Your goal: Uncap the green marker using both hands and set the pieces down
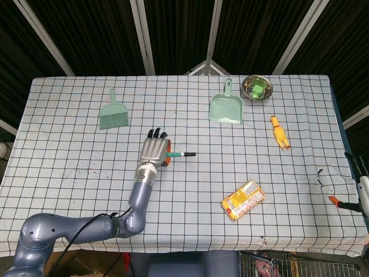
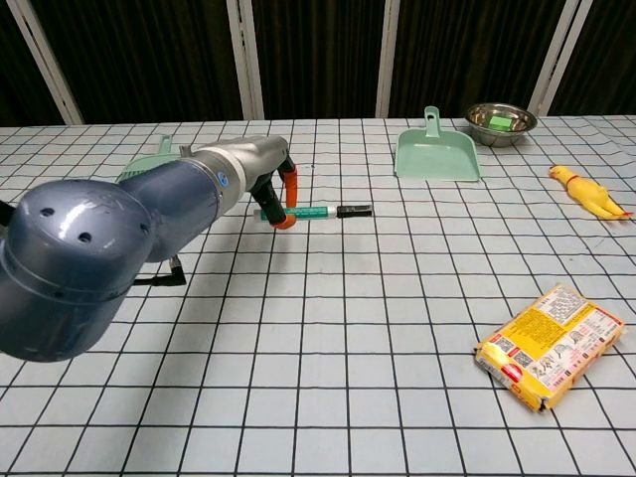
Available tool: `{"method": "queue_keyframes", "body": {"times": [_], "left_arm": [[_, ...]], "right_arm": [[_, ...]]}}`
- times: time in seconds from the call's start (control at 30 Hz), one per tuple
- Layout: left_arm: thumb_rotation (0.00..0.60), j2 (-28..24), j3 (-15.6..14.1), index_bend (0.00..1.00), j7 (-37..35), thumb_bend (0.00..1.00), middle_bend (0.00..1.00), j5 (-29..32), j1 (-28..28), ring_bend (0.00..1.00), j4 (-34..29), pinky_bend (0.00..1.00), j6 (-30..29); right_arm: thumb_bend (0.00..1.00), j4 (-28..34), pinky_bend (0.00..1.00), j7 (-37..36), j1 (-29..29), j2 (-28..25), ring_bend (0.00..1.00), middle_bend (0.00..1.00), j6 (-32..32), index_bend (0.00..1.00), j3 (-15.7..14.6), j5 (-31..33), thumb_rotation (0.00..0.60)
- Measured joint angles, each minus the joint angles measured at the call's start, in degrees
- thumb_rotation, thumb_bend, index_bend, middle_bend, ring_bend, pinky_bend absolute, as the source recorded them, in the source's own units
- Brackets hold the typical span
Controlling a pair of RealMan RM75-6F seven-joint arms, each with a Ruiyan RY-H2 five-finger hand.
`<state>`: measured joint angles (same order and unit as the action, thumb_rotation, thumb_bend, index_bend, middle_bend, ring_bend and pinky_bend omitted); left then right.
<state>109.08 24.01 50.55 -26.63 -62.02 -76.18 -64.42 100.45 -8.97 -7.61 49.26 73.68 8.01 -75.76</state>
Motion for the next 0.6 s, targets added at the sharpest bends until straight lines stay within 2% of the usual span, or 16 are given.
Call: {"method": "queue_keyframes", "body": {"times": [0.2, 0.37, 0.6], "left_arm": [[0.600, -3.8, 1.4, 0.62, 3.3, 0.59, 0.17, 0.9, -0.2, 0.00, -9.3, 0.00, -4.6], [0.600, -6.6, 3.7, 0.62, 7.2, 0.59, 0.17, 3.9, -1.3, 0.00, -16.6, 0.00, -9.5], [0.600, -8.1, 6.6, 0.62, 9.5, 0.59, 0.17, 8.2, -3.6, 0.00, -20.5, 0.00, -13.2]], "right_arm": [[0.07, 6.1, 0.00, 2.5, -3.4, -2.5, 0.00, 0.00, -4.0, 0.16, 2.1, 3.2, 0.600], [0.07, 10.9, 0.00, 3.7, -7.4, -3.8, 0.00, 0.00, -8.8, 0.19, 4.1, 7.3, 0.600], [0.08, 16.0, 0.00, 7.7, -13.4, -3.9, 0.00, 0.00, -13.3, 0.21, 6.8, 14.8, 0.600]]}}
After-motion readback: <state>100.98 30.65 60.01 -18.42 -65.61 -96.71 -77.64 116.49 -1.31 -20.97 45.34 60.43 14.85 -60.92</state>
